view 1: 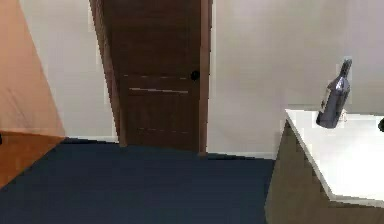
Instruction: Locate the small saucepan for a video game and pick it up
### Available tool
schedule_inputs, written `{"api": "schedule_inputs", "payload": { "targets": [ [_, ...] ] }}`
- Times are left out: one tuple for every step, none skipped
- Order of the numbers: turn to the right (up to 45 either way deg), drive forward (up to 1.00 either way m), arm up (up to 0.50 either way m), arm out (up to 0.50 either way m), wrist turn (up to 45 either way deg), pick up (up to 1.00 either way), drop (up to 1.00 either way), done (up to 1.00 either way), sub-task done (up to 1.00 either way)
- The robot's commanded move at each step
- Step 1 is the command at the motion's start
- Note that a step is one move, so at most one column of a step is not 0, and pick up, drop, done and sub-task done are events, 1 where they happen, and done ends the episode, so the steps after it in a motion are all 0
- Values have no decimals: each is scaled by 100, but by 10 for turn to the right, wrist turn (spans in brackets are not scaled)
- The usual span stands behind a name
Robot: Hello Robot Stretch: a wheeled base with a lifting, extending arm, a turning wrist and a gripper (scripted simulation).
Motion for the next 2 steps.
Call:
{"api": "schedule_inputs", "payload": {
  "targets": [
    [450, 0, 0, 0, 0, 0, 0, 0, 0],
    [240, 0, 0, 0, 0, 0, 0, 0, 0]
  ]
}}
